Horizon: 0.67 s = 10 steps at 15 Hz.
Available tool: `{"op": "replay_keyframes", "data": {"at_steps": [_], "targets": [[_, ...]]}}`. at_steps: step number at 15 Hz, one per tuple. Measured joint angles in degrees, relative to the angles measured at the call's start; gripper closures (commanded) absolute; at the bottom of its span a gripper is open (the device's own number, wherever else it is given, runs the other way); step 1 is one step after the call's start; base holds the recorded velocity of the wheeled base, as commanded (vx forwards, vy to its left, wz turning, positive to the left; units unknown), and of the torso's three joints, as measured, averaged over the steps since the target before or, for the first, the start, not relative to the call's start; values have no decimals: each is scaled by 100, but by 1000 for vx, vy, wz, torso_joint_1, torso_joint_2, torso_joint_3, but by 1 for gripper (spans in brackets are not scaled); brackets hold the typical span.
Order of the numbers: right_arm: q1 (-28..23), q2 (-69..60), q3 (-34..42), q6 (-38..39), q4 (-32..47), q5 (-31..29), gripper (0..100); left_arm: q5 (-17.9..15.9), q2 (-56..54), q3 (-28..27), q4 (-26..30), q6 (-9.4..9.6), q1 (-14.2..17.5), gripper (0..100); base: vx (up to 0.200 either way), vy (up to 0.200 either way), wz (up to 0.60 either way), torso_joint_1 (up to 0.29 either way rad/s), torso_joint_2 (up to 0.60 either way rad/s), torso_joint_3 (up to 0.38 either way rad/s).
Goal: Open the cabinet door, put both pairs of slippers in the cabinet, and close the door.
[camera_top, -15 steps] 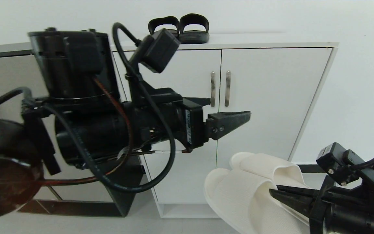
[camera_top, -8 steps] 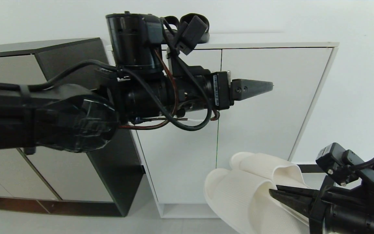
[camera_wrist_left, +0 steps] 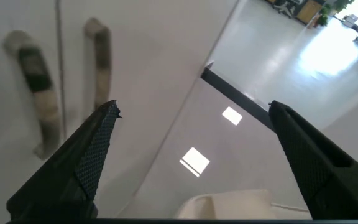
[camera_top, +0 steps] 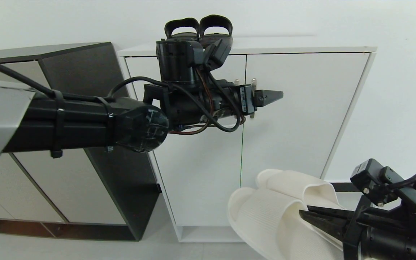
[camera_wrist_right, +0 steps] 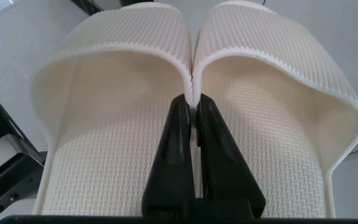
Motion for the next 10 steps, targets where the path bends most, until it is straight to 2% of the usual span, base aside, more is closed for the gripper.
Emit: {"op": "replay_keyframes", "data": {"at_steps": [3, 7, 10], "targets": [[5, 20, 4, 0, 0, 6, 100, 165, 245, -291, 15, 11, 119, 0, 0, 0, 0, 0, 0, 0], [5, 44, 4, 0, 5, 9, 100, 156, 553, -809, 364, 9, 157, 0, 0, 0, 0, 0, 0, 0], [10, 50, 9, 0, 7, 9, 100, 134, 708, -975, 378, 6, 139, 0, 0, 0, 0, 0, 0, 0]]}}
